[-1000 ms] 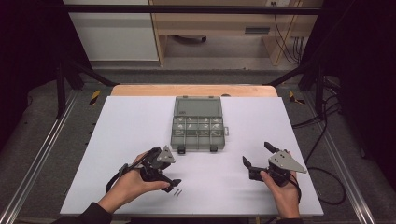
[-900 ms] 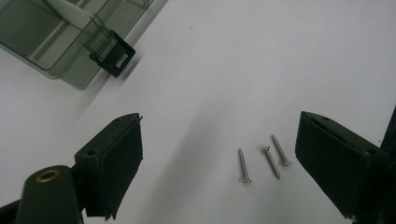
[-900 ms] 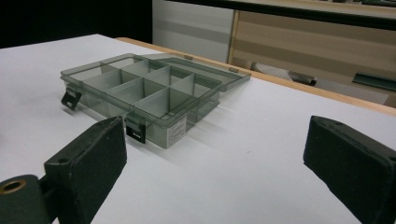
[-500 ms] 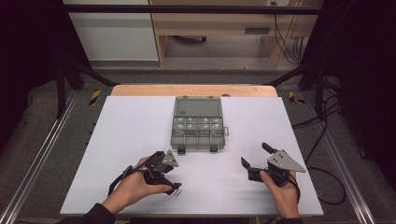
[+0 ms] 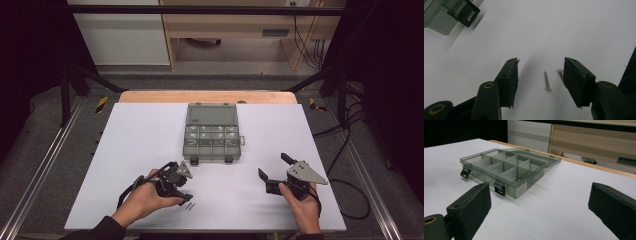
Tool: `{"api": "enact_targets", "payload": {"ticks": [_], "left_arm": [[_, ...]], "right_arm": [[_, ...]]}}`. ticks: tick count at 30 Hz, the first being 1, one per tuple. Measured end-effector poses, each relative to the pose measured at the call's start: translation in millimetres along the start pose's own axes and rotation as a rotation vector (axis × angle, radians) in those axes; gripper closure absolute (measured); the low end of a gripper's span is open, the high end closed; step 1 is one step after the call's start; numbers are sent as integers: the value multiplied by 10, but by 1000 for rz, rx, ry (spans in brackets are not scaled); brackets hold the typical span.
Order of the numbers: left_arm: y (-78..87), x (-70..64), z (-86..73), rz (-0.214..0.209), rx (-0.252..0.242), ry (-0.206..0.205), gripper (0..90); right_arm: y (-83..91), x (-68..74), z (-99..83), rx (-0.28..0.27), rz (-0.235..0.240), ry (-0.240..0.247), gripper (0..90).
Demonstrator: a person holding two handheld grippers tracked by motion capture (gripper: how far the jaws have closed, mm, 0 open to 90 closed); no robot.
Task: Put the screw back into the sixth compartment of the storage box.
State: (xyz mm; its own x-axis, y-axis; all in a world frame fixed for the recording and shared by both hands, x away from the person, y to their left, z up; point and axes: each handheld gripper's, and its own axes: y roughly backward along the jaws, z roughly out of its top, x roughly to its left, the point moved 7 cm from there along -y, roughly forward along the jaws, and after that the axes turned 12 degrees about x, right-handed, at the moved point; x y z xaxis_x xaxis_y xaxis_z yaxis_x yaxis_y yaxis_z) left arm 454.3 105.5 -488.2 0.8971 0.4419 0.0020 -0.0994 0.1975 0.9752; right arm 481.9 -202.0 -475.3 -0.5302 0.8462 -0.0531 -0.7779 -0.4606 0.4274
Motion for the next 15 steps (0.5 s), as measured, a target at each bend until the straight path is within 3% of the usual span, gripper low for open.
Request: {"api": "enact_targets", "payload": {"ticks": [3,15], "left_arm": [[-16,5,4,-8,6,8,530],[-164,-39,-59,-52,60,38,636]], "right_arm": [[-3,-4,-4,2,-3,-1,47],[-11,8,-10,9,-1,3,47]]}}
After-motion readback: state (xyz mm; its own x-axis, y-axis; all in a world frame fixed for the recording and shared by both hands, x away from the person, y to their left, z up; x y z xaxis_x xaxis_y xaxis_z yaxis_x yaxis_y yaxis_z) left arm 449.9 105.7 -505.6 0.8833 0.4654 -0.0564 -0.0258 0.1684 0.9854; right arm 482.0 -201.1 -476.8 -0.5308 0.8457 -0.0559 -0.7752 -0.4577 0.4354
